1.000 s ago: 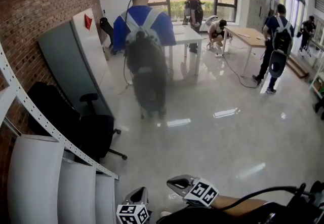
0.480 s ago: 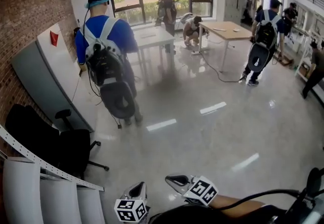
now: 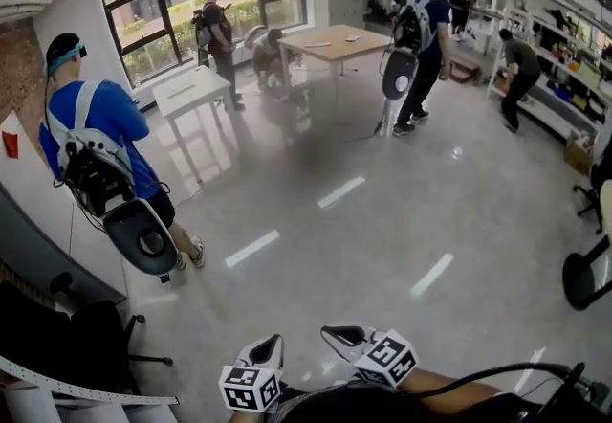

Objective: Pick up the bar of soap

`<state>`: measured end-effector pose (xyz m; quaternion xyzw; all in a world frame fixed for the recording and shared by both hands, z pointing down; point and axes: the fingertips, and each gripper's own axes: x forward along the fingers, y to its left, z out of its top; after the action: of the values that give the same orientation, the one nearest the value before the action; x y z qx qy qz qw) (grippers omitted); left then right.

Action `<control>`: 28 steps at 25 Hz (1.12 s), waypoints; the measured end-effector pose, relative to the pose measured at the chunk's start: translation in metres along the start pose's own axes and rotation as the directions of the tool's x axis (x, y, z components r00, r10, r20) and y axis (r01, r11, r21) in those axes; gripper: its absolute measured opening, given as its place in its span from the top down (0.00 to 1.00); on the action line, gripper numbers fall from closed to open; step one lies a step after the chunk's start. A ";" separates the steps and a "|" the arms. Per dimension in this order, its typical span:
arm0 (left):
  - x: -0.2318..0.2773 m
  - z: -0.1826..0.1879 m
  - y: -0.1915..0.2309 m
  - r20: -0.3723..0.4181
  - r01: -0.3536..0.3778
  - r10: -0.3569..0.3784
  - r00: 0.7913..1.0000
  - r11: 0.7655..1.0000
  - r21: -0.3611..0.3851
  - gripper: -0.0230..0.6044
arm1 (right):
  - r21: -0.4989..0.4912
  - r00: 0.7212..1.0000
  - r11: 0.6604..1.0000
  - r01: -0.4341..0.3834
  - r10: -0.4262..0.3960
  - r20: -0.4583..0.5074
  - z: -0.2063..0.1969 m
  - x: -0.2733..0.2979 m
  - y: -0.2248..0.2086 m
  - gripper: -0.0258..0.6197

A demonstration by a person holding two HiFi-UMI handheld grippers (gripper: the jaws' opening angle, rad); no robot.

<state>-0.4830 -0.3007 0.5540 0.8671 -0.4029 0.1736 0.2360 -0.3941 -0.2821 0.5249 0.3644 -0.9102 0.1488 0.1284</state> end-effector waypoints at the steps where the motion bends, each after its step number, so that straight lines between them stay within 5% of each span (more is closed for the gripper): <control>1: 0.012 0.004 -0.010 -0.013 0.028 -0.028 1.000 0.999 0.023 0.95 | 0.022 1.000 0.999 0.028 -0.029 0.011 -0.002 -0.009 -0.011 0.95; 10: 0.109 0.024 -0.076 -0.157 0.246 -0.223 0.962 0.959 0.143 0.95 | 0.173 0.965 0.952 0.252 -0.261 0.033 -0.029 -0.070 -0.094 0.95; 17: 0.214 0.062 -0.133 -0.240 0.423 -0.373 0.896 0.882 0.208 0.95 | 0.235 0.896 0.874 0.426 -0.444 0.025 -0.029 -0.116 -0.191 0.95; 28: 0.358 0.159 -0.188 -0.327 0.673 -0.588 0.739 0.668 0.317 0.95 | 0.333 0.688 0.651 0.682 -0.725 0.008 0.002 -0.152 -0.327 0.95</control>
<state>-0.0990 -0.5025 0.5478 0.9602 -0.0046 0.2471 0.1301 -0.0585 -0.4133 0.5293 0.7138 -0.6693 0.1990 0.0541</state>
